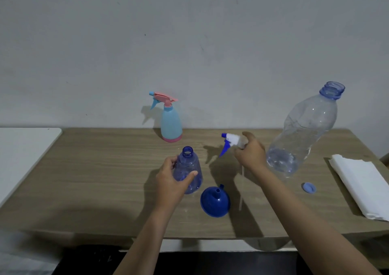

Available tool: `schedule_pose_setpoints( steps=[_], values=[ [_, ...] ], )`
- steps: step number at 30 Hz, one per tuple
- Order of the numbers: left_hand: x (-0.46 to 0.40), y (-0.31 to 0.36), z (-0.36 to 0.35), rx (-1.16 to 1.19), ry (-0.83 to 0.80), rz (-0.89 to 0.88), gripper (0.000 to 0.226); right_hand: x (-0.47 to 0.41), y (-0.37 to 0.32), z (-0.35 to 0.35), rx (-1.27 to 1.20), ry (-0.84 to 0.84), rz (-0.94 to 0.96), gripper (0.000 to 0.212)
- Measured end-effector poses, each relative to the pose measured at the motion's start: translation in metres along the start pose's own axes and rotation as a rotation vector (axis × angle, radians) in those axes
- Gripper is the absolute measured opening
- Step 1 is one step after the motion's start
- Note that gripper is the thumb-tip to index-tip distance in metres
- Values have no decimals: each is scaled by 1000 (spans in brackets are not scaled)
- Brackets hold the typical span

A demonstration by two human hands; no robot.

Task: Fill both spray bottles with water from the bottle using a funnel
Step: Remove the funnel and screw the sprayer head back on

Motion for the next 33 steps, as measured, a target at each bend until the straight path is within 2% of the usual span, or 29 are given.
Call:
schedule_pose_setpoints(
  steps=[5, 9, 14, 23, 27, 33],
  values=[
    [0, 2, 1, 13, 20, -10, 47, 5, -74, 60, -365, 171, 140, 37],
    [-1, 3, 1, -22, 46, -8, 43, 24, -131, 93, -653, 189, 283, 40],
    [1, 9, 5, -63, 49, -24, 41, 45, -165, 89, -785, 188, 376, 43],
    [-1, 3, 3, -39, 32, -8, 44, 62, -155, 34, -743, 117, 467, 41],
    [-1, 2, 1, -7, 19, -15, 44, 74, -133, 1, -682, -4, 508, 43],
    [-4, -6, -3, 51, 28, -1, 49, 85, -98, -31, -589, -168, 471, 42]
  ],
)
Point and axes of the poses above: each hand's wrist, its own x-axis away from the middle knuckle, its own z-axis out of the back of the hand, y = z × x, the point moved 3 cm from there along -x, towards the middle knuckle, and after that the axes turned 2 degrees about -x, right-handed, at the moved point
